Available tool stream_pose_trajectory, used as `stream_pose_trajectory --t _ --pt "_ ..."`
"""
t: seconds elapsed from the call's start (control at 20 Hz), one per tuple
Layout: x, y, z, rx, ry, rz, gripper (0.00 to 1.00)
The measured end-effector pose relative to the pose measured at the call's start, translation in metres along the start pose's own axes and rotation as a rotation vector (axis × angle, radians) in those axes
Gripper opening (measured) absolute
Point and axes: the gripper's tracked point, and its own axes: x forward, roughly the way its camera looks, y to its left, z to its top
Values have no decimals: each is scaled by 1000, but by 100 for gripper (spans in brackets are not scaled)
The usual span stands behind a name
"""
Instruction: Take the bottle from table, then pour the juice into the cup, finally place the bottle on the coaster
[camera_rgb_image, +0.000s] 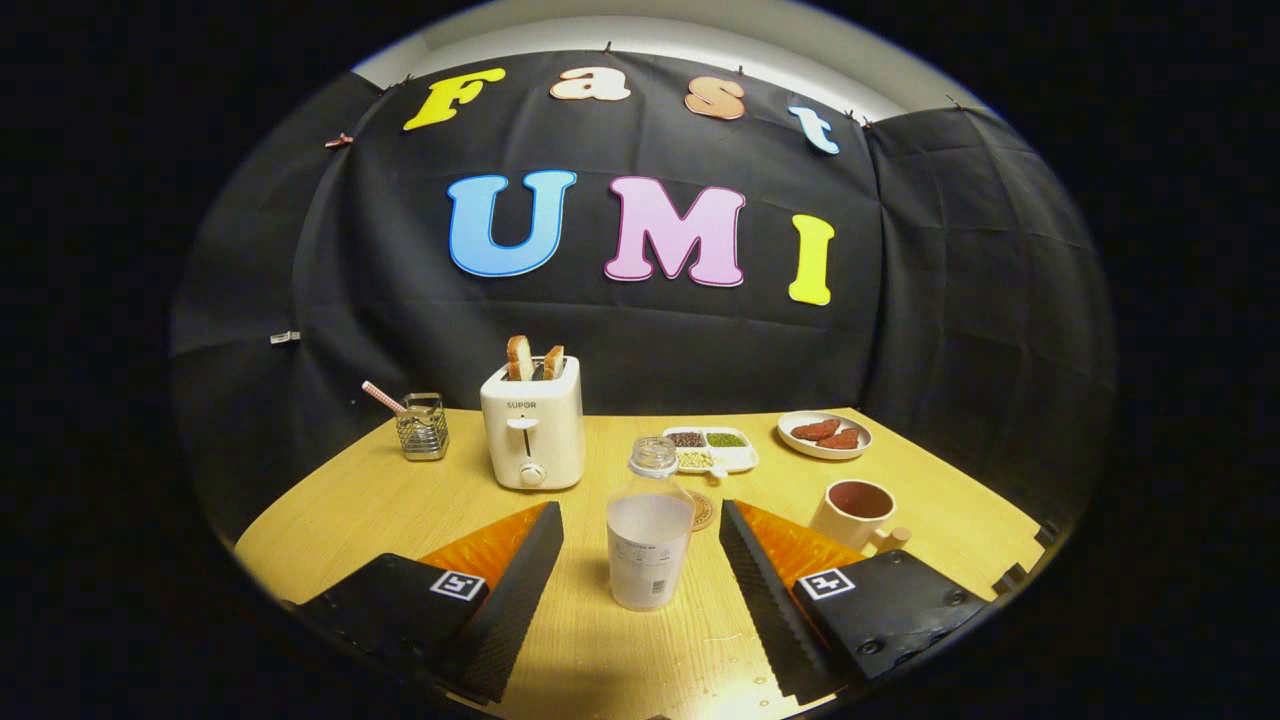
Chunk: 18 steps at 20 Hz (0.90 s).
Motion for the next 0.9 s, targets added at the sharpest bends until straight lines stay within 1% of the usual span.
stream_pose_trajectory --t 0.15,0.3,0.65,0.85,0.9 --pt "17 -4 -13 -16 17 -29 97" --pt "36 -2 -26 -12 42 -37 97" --pt "73 -7 -52 -72 70 -95 97" --pt "82 -9 -55 -73 66 -95 96" --pt "86 -8 -56 -71 61 -87 90"
